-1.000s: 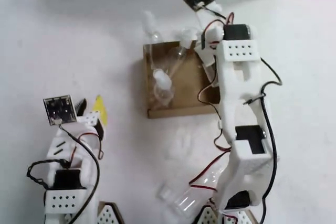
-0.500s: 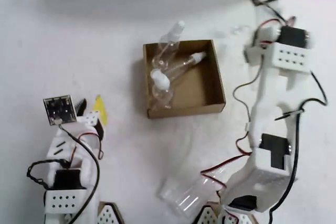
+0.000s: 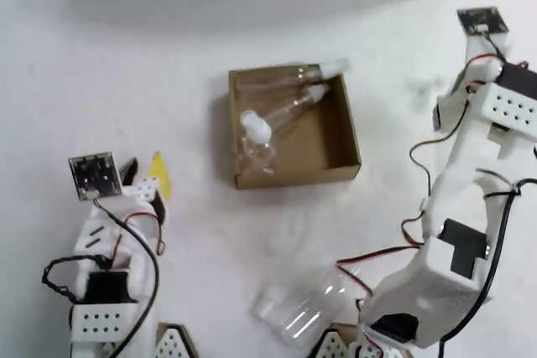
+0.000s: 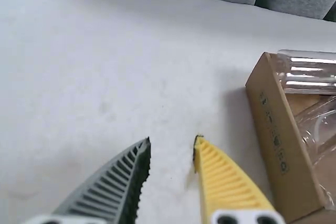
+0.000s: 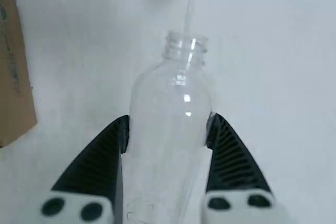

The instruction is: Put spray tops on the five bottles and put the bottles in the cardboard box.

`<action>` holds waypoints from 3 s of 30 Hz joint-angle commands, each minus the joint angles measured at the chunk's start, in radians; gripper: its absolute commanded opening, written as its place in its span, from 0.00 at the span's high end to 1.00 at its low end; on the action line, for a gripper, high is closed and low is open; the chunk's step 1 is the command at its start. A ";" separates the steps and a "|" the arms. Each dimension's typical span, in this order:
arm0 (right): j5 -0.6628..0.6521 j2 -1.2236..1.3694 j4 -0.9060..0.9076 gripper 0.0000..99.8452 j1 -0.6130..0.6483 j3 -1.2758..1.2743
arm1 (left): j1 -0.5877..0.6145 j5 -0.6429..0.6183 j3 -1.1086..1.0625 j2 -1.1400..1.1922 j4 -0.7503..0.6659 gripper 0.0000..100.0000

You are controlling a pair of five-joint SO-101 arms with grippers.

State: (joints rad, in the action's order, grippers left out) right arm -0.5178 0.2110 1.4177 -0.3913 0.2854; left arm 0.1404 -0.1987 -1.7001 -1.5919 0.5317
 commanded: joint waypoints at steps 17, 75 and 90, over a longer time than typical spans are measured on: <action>0.015 -0.081 -0.128 0.98 -0.128 -0.348 | 0.012 -0.014 0.003 0.012 -0.031 0.86; 0.453 0.022 0.226 0.98 0.291 0.264 | 0.012 -0.011 0.002 0.012 -0.029 0.86; 0.545 0.024 0.031 0.98 0.452 0.044 | 0.012 -0.009 0.002 0.012 -0.031 0.86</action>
State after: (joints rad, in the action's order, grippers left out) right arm -0.0054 0.2493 1.5604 0.0430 0.3621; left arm 0.1404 -0.1987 -1.7047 -1.5919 0.5317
